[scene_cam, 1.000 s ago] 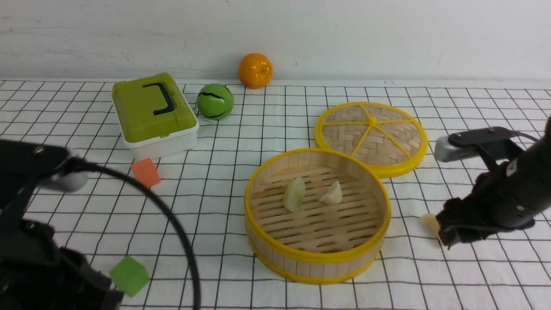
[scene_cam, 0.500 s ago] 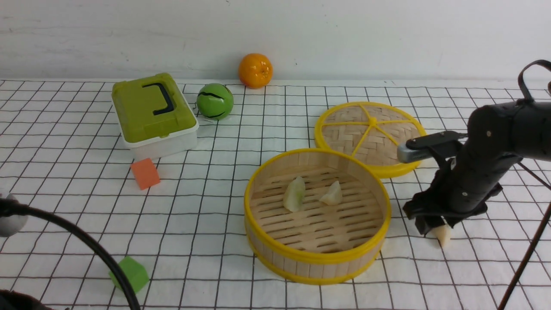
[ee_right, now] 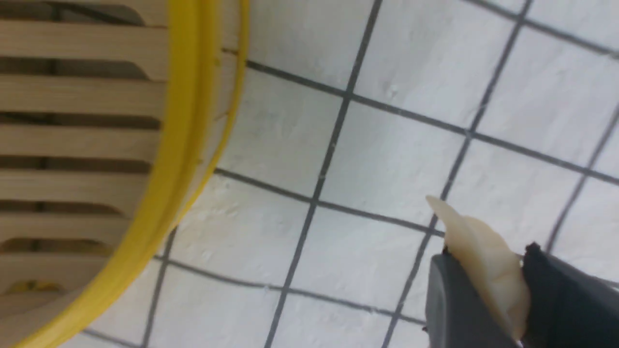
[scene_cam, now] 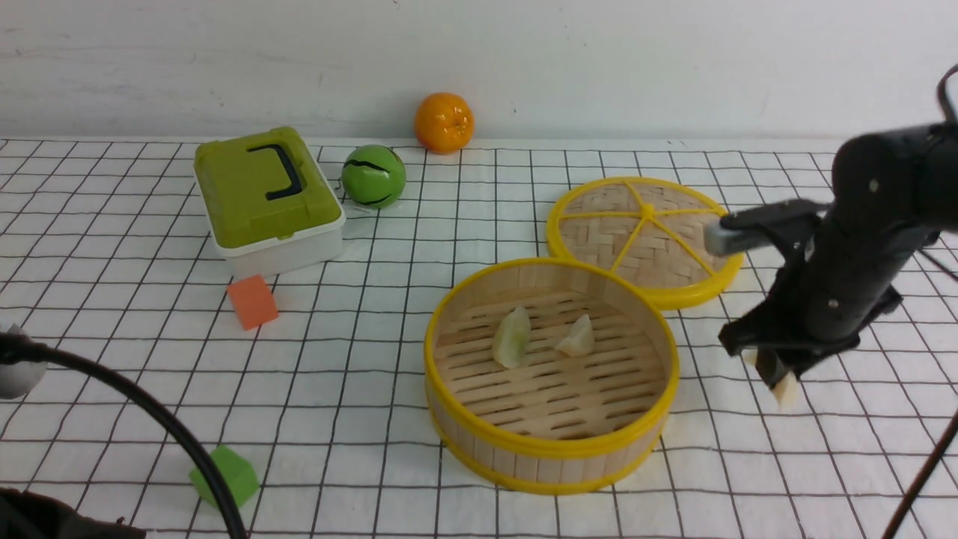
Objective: Put the dumplings into the steamer on the table with the white tablecloth.
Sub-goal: 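Reach for and grasp a dumpling lying on the table beside the steamer, then place the dumpling in the bamboo steamer basket with the right gripper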
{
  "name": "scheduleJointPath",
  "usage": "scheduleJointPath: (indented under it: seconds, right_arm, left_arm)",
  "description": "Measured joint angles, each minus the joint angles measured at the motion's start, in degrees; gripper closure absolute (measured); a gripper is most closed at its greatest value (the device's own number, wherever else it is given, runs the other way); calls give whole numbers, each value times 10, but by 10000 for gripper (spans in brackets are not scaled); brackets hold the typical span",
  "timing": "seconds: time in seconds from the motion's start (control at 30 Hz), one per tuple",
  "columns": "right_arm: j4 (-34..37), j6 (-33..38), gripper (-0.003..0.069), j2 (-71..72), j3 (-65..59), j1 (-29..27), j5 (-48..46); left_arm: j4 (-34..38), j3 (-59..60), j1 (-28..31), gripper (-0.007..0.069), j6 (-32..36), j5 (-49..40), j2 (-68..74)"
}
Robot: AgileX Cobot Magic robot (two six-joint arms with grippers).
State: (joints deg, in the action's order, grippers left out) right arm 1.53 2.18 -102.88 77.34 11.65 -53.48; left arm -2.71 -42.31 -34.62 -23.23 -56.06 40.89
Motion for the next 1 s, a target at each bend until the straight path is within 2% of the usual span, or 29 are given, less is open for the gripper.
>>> scheduleJointPath:
  seconds: [0.17, 0.3, 0.4, 0.8, 0.97, 1.0]
  right_arm:
    - [23, 5, 484, 60, 58, 74, -31]
    - [47, 9, 484, 55, 86, 165, -6]
    - [50, 3, 484, 29, 86, 196, 20]
    - [39, -22, 481, -112, 86, 207, 76]
    - [37, -46, 377, -121, 87, 207, 98]
    - [35, -50, 335, -121, 93, 207, 91]
  left_arm:
    - [-4, 0, 0, 637, 11, 2, 0]
    - [0, 0, 0, 637, 45, 1, -11]
    - [11, 0, 0, 637, 75, -2, -40]
    - [18, 4, 0, 637, 101, -63, -227]
    - [16, 33, 0, 637, 101, -66, -296]
    - [16, 43, 0, 637, 101, -65, -315]
